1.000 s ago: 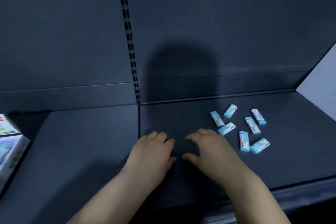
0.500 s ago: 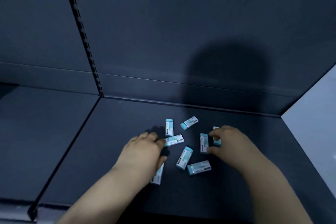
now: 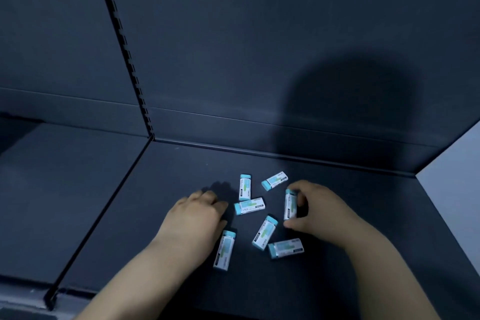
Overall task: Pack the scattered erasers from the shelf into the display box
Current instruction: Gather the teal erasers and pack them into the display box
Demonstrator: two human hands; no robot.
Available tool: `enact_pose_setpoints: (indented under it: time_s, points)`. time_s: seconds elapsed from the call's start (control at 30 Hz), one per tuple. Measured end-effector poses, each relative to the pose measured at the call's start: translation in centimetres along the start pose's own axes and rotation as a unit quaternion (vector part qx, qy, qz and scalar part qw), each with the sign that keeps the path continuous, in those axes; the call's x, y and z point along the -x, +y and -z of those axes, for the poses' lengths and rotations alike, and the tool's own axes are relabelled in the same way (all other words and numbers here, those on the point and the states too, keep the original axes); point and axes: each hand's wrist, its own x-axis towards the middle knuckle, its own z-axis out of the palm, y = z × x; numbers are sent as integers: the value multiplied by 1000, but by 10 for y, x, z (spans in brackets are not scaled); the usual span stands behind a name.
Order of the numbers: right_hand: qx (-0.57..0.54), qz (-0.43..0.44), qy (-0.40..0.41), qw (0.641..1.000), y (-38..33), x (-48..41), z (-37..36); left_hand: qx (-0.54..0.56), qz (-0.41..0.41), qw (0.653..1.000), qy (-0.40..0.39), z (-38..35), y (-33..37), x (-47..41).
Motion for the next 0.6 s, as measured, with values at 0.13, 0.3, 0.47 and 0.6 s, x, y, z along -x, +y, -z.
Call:
enact_pose_setpoints:
  time_s: [0.13, 0.3, 0.47, 0.6]
  points:
    - [-116, 45, 12, 992, -14, 7, -2, 3, -12, 1000, 0, 1, -3, 0]
    - [-130, 53, 2, 990, -28, 13, -6, 21, -51, 998, -14, 8, -8, 1]
    - [-42, 48, 31, 998, -37, 19, -6, 26, -120, 988, -94, 9, -16, 7]
    - [31, 54, 36, 997, -44, 23, -6, 21, -136, 984, -112, -1, -15, 8]
